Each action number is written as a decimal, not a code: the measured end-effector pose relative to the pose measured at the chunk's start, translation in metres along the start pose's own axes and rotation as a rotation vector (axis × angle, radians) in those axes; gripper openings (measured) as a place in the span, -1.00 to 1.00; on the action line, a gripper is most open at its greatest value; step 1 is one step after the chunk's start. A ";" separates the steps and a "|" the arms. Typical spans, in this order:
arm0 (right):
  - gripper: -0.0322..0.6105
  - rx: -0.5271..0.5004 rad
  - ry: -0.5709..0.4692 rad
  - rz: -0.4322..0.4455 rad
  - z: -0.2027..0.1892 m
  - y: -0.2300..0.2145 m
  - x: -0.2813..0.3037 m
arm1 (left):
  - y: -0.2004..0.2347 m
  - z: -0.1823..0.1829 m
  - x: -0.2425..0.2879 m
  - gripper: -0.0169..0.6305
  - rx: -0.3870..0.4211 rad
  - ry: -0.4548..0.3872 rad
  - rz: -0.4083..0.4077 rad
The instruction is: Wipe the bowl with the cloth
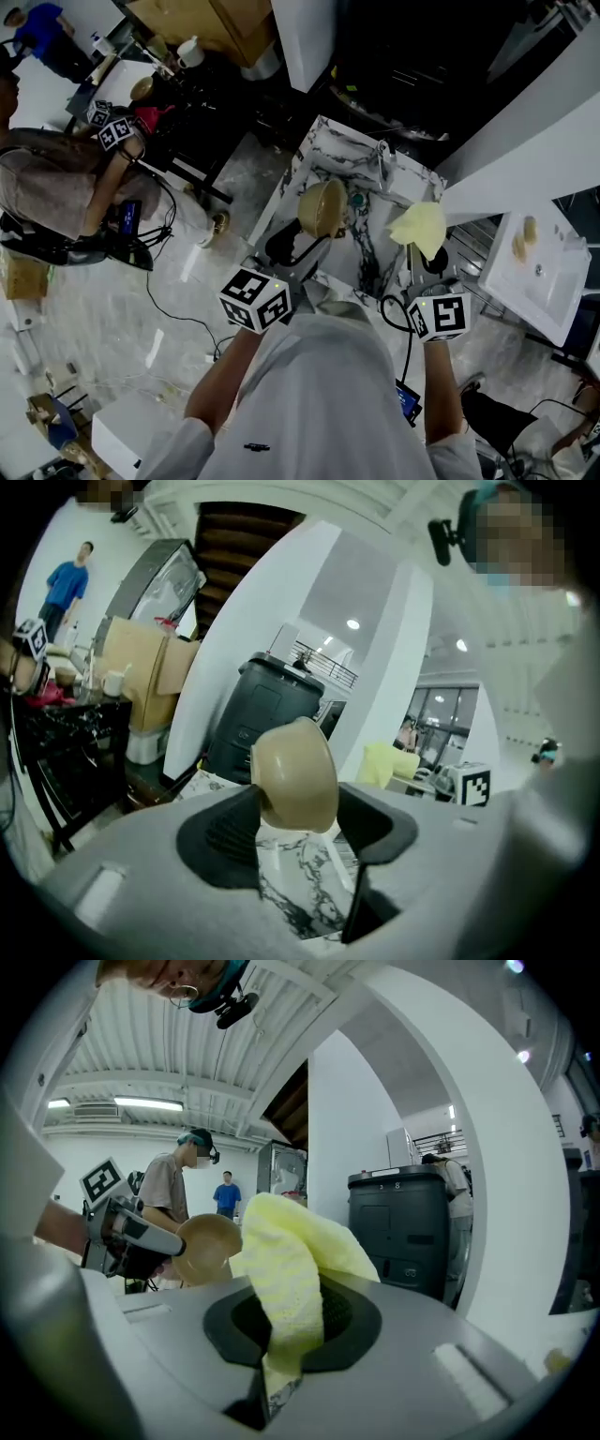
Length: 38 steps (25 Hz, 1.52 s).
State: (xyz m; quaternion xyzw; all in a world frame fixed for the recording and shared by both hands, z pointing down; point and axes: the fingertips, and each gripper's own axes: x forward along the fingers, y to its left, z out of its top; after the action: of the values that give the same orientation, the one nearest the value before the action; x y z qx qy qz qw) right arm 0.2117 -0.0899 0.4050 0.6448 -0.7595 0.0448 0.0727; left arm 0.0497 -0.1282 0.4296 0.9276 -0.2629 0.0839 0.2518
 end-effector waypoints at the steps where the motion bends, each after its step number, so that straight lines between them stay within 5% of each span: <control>1: -0.82 0.002 0.004 -0.021 -0.004 -0.002 -0.002 | 0.001 0.001 0.000 -0.15 0.032 -0.004 0.015; 6: -0.82 0.003 0.050 -0.100 -0.031 -0.011 -0.009 | 0.008 0.001 -0.006 -0.15 0.143 -0.019 0.085; 14: -0.81 0.036 0.079 -0.144 -0.054 -0.008 -0.016 | 0.022 -0.018 -0.012 -0.15 0.145 -0.015 0.135; 38: -0.82 0.049 0.105 -0.040 -0.052 0.036 -0.010 | 0.023 -0.019 -0.025 -0.15 0.133 -0.035 0.132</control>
State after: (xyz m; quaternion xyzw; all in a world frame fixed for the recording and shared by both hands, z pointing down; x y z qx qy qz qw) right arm 0.1804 -0.0655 0.4559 0.6584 -0.7402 0.0956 0.0973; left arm 0.0157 -0.1241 0.4486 0.9242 -0.3218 0.1016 0.1788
